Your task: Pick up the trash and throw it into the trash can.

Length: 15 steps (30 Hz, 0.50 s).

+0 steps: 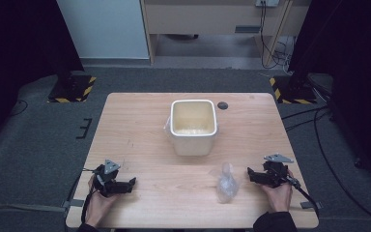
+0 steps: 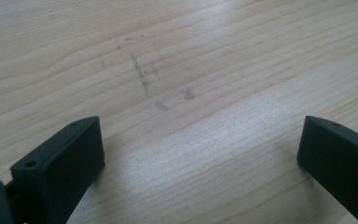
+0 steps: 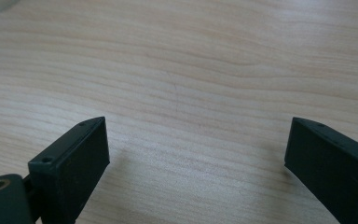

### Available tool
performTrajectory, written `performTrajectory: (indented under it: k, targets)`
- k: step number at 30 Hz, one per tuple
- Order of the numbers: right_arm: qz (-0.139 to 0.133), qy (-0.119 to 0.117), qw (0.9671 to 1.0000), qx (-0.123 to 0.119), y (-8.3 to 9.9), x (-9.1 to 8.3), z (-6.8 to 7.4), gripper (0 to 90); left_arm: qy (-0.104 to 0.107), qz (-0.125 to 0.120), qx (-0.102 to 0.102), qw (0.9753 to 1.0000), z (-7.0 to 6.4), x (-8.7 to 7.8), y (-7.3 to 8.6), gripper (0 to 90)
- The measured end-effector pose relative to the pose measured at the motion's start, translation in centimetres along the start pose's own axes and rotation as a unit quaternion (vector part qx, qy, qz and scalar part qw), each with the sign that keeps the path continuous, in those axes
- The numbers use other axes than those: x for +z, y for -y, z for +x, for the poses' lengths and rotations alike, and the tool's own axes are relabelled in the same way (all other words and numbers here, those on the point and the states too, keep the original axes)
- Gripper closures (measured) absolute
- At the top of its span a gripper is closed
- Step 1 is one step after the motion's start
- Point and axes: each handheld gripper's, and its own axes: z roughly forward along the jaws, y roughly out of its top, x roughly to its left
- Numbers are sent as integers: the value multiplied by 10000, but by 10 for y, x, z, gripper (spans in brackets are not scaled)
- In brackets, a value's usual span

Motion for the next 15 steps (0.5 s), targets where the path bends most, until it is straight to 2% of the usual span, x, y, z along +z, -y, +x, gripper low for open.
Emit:
performTrajectory:
  k: [6, 7, 8, 12, 15]
  targets:
    - [-537, -61, 9982, 272, -4, -18, -7, 68, -5, -15, 8, 10000, 0, 0, 0, 0]
    - [-537, -61, 9982, 272, -4, -18, -7, 68, -5, -15, 8, 10000, 0, 0, 0, 0]
    - [-709, -90, 9968, 352, -6, -25, -9, 67, -5, -12, 14, 10000, 0, 0, 0, 0]
    - [-946, -87, 9947, 388, -7, -39, -11, 62, -8, -11, 13, 10000, 0, 0, 1, 0]
    - [-1117, -226, 9929, 348, -11, -47, -9, 66, -8, -10, 15, 10000, 0, 0, 1, 0]
